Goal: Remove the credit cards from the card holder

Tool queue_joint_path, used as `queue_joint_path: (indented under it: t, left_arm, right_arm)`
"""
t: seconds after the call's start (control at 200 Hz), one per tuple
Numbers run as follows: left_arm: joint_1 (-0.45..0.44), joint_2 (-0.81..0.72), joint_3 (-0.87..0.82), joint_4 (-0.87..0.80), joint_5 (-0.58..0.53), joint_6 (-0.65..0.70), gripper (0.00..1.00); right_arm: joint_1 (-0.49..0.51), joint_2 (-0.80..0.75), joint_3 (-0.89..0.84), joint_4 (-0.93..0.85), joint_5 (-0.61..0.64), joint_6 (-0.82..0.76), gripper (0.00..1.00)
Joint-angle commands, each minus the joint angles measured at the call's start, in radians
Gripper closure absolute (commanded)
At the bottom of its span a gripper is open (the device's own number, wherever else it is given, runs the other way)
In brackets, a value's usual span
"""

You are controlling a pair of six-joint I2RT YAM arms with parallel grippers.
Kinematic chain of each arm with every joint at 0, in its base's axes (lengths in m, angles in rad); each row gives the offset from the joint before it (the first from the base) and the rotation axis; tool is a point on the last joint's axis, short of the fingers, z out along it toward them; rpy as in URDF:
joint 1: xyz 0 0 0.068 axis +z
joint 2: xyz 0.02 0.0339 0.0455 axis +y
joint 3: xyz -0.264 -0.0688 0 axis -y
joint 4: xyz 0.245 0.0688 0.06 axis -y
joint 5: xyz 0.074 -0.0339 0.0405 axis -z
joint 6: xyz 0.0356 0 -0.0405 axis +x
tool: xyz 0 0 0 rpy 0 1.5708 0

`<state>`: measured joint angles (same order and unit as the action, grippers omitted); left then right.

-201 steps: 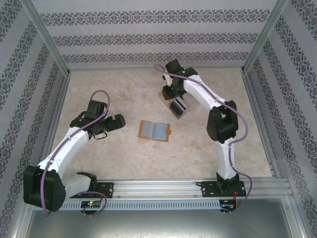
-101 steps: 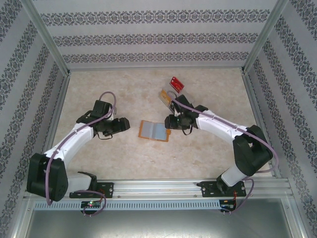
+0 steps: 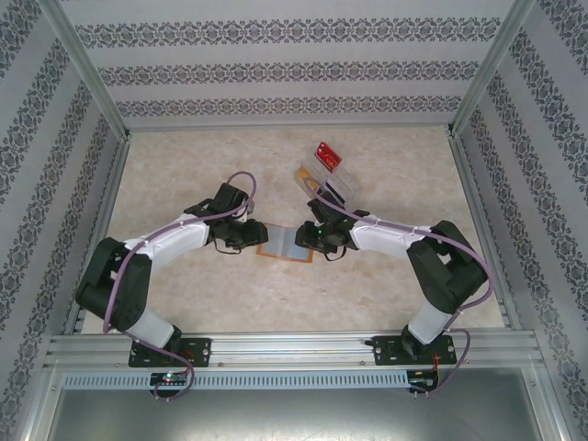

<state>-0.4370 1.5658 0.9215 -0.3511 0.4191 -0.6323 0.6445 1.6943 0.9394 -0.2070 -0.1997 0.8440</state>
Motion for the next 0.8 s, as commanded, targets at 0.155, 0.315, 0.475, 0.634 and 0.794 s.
queue_joint_path:
  t: [0.155,0.315,0.475,0.634,0.794]
  left_arm:
    - [-0.031,0.117,0.061,0.057,0.041,-0.039,0.74]
    - [-0.033,0.163,0.049,0.047,0.015,-0.052,0.79]
    - [-0.034,0.195,0.002,0.07,0.01,-0.071,0.82]
    - [-0.032,0.203,-0.038,0.098,0.017,-0.087,0.85]
    - [-0.033,0.201,-0.04,0.1,0.02,-0.084,0.85]
  right_arm:
    - [0.011,0.048,-0.002,-0.019,0.021,0.032,0.65]
    - [0.014,0.079,0.019,-0.03,0.017,0.025,0.68]
    - [0.015,0.116,0.041,-0.022,-0.002,0.008,0.68]
    - [0.015,0.159,0.072,0.004,-0.044,-0.016,0.69]
    - [0.015,0.189,0.092,0.031,-0.09,-0.012,0.71]
